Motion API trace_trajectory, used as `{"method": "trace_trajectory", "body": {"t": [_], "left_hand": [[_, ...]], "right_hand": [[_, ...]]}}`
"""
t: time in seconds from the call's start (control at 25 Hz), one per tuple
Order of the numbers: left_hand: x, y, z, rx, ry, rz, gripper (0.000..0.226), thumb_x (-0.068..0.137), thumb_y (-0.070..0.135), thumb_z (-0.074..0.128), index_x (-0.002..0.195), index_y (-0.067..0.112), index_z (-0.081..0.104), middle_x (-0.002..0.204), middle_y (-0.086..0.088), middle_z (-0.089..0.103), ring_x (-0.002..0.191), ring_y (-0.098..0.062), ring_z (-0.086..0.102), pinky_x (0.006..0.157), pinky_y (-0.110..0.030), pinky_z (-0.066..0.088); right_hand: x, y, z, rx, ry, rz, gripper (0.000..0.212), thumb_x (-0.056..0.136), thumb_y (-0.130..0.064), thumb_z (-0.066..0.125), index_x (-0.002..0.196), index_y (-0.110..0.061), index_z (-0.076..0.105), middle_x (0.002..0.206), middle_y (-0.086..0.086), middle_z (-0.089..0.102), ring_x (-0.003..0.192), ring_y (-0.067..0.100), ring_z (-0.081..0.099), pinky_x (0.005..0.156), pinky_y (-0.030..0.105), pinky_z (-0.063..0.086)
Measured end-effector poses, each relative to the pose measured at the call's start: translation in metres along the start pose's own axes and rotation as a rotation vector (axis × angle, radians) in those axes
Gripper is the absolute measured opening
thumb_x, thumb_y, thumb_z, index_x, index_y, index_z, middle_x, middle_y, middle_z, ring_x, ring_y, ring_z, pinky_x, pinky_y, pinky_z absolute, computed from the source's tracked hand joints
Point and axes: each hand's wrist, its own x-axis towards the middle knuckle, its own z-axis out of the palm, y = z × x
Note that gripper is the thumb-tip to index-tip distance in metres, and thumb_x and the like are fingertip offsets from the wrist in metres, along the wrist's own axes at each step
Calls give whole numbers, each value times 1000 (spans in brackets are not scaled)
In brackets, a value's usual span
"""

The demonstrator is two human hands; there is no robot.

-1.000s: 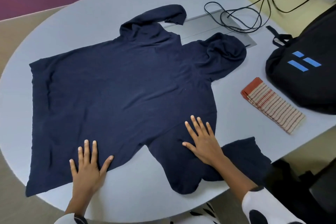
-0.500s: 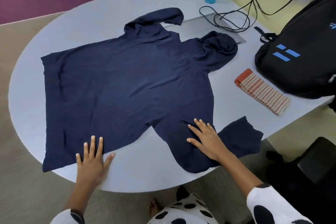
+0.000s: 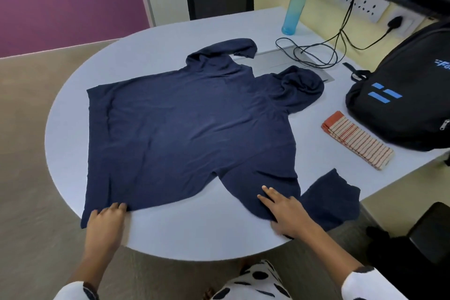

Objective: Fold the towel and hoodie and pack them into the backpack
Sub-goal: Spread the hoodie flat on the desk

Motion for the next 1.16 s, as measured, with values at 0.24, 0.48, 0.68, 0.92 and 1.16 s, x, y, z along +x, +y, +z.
{"method": "trace_trajectory", "body": {"t": [0.24, 0.48, 0.68, 0.92, 1.16], "left_hand": [[39, -9, -33, -169, 128, -120, 24, 73, -6, 62, 64, 12, 49, 64, -10, 59, 52, -33, 53, 59, -35, 29], [106, -17, -62, -164, 291, -155, 15, 74, -12, 60, 82, 0, 62, 77, -21, 63, 56, -41, 55, 61, -39, 30], [178, -29, -78, -114, 314, -174, 16, 76, -10, 62, 86, 1, 68, 80, -24, 67, 66, -44, 56, 60, -43, 39], [253, -35, -70, -131, 271, -321, 10, 84, 0, 54, 83, 3, 64, 85, -22, 64, 71, -42, 50, 54, -38, 32], [277, -32, -37, -273, 141, -470, 13, 90, 4, 48, 94, 2, 60, 103, -24, 57, 80, -47, 55, 68, -47, 41]], "right_hand": [[27, 32, -41, 23, 287, 156, 32, 78, -7, 48, 103, -18, 62, 100, -1, 67, 89, 25, 63, 73, 33, 47], [85, 93, -130, 27, 439, 408, 16, 79, -4, 52, 91, -10, 59, 95, 9, 64, 87, 35, 60, 65, 34, 39], [160, 123, -208, -104, 551, 373, 18, 79, -6, 60, 91, -15, 70, 88, 8, 67, 92, 34, 55, 64, 32, 35], [274, 113, -278, -68, 590, 399, 24, 82, 4, 47, 93, -8, 64, 96, 20, 62, 89, 42, 58, 63, 35, 34], [353, 93, -242, 557, 437, 60, 42, 84, 2, 60, 122, -16, 62, 135, 9, 56, 115, 28, 58, 102, 36, 44]]}}
